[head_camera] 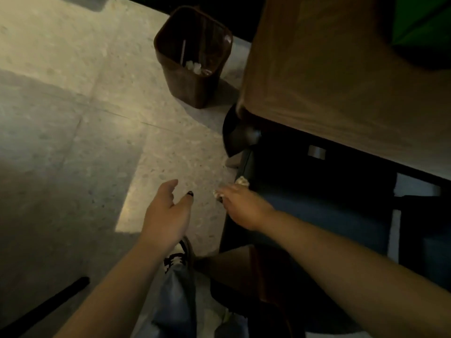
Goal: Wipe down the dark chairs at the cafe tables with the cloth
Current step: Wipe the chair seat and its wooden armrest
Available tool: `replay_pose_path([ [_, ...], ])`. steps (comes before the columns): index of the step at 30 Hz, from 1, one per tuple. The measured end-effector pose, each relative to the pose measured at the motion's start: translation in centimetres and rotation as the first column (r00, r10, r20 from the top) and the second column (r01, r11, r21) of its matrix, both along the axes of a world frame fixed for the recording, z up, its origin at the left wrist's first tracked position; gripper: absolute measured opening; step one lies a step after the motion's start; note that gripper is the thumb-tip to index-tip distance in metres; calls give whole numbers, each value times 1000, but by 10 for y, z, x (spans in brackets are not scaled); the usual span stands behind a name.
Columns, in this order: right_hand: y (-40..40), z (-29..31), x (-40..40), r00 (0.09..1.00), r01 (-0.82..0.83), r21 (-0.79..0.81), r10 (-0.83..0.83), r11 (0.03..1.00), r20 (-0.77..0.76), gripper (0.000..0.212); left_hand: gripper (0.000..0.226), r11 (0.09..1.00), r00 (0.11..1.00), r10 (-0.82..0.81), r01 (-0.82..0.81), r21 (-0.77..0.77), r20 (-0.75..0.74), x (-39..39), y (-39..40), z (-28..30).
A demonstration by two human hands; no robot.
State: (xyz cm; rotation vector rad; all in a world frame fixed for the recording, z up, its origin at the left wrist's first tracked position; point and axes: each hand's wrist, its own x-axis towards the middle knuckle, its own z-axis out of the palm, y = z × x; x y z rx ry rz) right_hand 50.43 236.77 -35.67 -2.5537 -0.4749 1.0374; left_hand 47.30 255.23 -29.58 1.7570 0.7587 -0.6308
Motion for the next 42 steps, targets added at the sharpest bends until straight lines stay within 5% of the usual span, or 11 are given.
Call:
replay_pose_path([
  [4,20,-31,-2,880,-475,-118,469,872,-78,20,50,1000,997,4,-6,-25,-72,15,30,-25],
  [7,13,-43,-21,573,-819,-128,809,560,-127,32,50,1000,993,0,-2,-15,-117,19,40,-43],
  [9,10,-49,-33,363,-930,-123,918,347,-161,36,50,999,990,20,-24,-25,-141,19,39,-51],
  [13,21,-60,-33,289,-957,-103,927,272,-238,33,50,997,980,22,-37,-71,-198,18,25,-62],
  [16,24,-61,-19,347,-932,-198,905,304,-247,30,50,992,976,39,-63,-107,-215,18,10,-62],
  [19,11,-56,23,627,-746,-363,772,559,-100,26,51,991,975,35,-63,-119,-219,15,-4,-57],
  [23,-2,-60,65,790,-531,-504,613,681,-3,30,51,988,977,0,-33,-151,-214,15,-21,-54],
  [27,9,-59,-6,730,-676,-287,671,679,-130,25,52,987,981,-3,-28,-158,-193,17,-37,-51],
  [31,0,-48,-49,568,-817,-146,822,558,-37,35,50,989,985,-37,12,-145,-167,14,-51,-50],
  [37,-21,-51,31,899,-379,-281,423,882,115,28,46,998,998,-32,30,-60,-45,0,-79,-49],
  [42,-36,-58,85,948,53,-231,23,972,316,37,43,973,935,-202,225,-46,290,-14,-106,-47],
])
